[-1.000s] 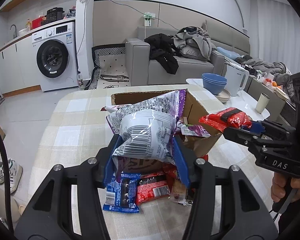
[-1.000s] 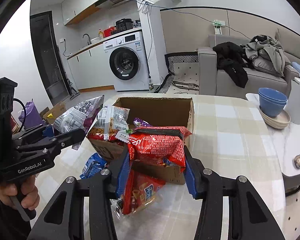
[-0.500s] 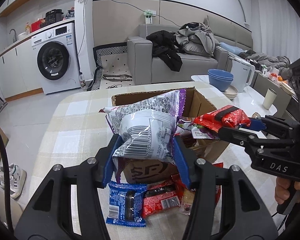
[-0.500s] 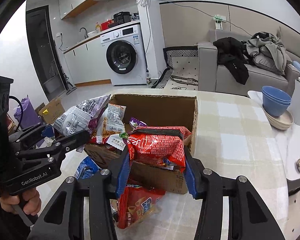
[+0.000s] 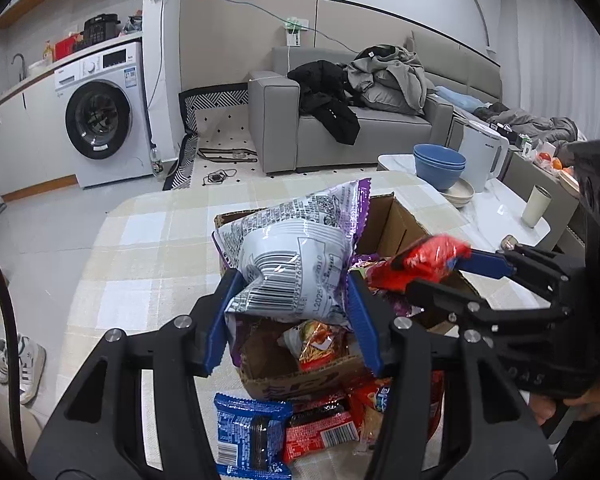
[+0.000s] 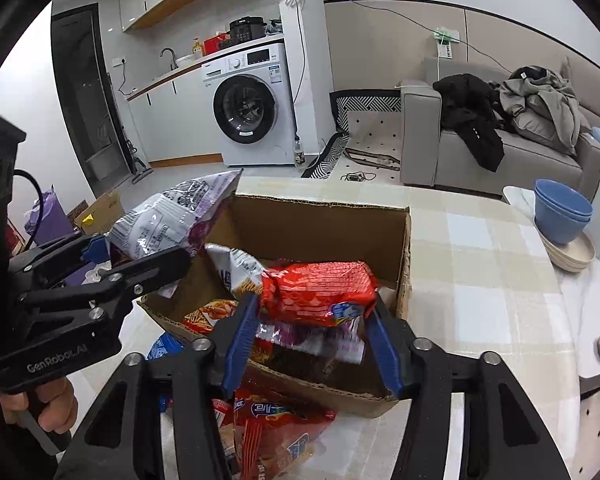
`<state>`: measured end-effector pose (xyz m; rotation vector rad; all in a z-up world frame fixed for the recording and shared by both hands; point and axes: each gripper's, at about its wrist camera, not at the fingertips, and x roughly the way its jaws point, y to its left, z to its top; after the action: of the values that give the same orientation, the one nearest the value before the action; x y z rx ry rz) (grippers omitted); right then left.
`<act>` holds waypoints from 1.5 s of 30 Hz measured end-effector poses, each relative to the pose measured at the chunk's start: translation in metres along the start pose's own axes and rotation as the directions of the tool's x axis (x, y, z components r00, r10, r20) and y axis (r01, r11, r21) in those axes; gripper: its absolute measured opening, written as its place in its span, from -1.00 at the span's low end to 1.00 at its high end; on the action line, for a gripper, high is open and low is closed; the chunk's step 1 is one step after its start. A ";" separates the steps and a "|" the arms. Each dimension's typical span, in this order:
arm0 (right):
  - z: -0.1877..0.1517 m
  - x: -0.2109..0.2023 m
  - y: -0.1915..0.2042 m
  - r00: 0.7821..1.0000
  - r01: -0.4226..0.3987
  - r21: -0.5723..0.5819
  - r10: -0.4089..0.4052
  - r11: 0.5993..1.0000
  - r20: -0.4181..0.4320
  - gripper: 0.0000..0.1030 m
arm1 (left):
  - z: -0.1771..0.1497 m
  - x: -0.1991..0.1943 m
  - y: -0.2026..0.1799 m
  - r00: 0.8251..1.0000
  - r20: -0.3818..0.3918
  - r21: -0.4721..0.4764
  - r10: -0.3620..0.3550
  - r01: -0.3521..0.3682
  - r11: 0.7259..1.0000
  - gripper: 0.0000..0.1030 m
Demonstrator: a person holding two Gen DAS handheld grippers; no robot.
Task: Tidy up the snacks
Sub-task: 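Carry both bags over the box and open both grippers to drop them, then move the right tool toward the red triangular chip bag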
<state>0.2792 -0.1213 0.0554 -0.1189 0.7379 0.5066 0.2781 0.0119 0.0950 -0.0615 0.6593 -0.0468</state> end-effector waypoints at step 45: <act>-0.096 -0.051 -0.002 1.000 -0.019 0.060 0.018 0.998 0.017 0.99 | -0.118 -0.064 0.023 0.999 -0.028 -0.082 0.018 -0.020 0.996 0.98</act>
<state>0.1897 -0.1703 0.0186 -0.0517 0.7379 0.5015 0.1553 0.0341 0.0390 -0.1344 0.6892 -0.0022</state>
